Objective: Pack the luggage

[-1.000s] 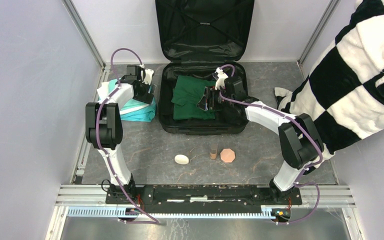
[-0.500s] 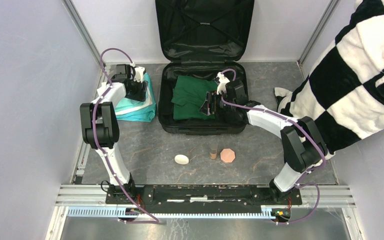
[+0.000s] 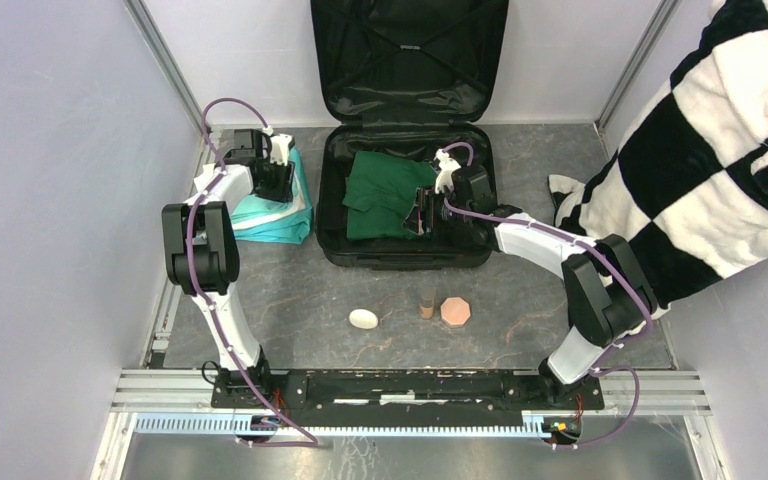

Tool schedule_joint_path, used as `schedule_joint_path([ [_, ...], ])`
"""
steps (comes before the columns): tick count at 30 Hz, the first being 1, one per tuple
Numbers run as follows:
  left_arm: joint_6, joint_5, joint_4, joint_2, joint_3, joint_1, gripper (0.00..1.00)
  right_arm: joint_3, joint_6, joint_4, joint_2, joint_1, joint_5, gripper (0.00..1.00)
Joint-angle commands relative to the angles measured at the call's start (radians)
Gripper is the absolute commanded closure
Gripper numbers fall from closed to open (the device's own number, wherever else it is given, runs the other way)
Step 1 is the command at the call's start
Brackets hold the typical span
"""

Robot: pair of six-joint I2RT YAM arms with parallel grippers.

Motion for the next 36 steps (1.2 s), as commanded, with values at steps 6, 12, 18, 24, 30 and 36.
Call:
schedule_joint_path([
  [6,-0.042,0.076,-0.011,-0.004,0.019,-0.022,0.70,-0.016,-0.002,0.026,-0.049,0.001,0.014,0.42],
  [12,-0.048,0.086,-0.069,-0.031,0.058,-0.021,0.98,-0.024,0.000,0.027,-0.055,0.000,0.019,0.43],
  [18,-0.054,0.085,-0.088,-0.089,0.084,-0.019,0.98,-0.027,0.001,0.023,-0.062,0.000,0.028,0.45],
  [24,-0.093,0.100,-0.072,-0.187,0.117,-0.016,0.98,-0.029,0.001,0.015,-0.072,0.000,0.033,0.46],
  [30,-0.165,0.241,-0.111,-0.215,0.161,-0.026,0.98,-0.024,0.007,0.009,-0.076,-0.005,0.040,0.47],
  [36,-0.211,0.329,-0.117,-0.180,0.168,-0.087,0.98,-0.023,0.016,-0.008,-0.090,-0.024,0.040,0.47],
])
